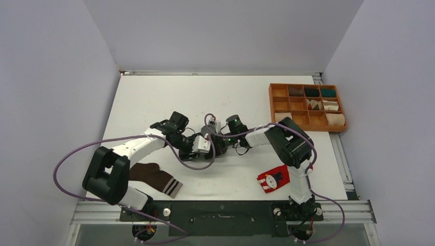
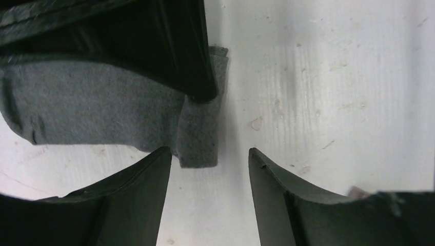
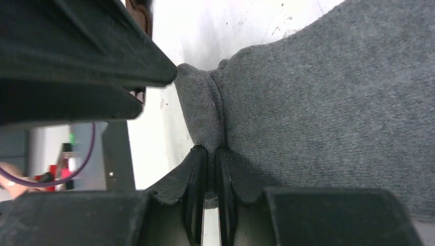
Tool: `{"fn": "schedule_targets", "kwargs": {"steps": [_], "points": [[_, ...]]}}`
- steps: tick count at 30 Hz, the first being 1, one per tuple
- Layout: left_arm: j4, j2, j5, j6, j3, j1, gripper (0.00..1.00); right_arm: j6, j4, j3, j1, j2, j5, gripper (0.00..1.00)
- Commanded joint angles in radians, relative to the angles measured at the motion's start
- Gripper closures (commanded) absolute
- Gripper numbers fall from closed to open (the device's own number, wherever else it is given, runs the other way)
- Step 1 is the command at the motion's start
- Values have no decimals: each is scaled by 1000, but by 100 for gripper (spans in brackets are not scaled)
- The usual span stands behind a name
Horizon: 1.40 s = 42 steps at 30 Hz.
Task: Roll the socks
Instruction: Roll the sock at the center of the board.
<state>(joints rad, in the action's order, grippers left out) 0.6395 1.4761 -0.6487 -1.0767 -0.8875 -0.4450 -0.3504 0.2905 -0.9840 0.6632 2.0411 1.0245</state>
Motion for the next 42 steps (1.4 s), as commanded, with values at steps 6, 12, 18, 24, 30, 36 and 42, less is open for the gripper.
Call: {"fn": "schedule_targets", "kwargs": {"steps": [6, 12, 18, 24, 30, 36, 42], "points": [[-227, 90, 261, -119, 46, -122, 51, -128, -55, 2, -37, 134, -29, 95], [-243, 123, 303, -74, 64, -150, 94, -129, -40, -9, -43, 134, -37, 94], [-59, 149, 243, 42, -19, -142, 100, -25, -47, 14, -52, -24, -53, 56], [108, 237, 124, 105, -96, -70, 100, 84, 30, 126, -57, -255, -116, 35], [283, 401, 0, 124, -250, -3, 100, 165, 160, 315, -50, -390, -185, 27], [381, 481, -63, 111, -336, 15, 100, 343, 336, 477, 18, -516, -372, 19], [256, 367, -46, 108, -230, 5, 100, 217, 32, 284, -16, -373, -488, 24]]}}
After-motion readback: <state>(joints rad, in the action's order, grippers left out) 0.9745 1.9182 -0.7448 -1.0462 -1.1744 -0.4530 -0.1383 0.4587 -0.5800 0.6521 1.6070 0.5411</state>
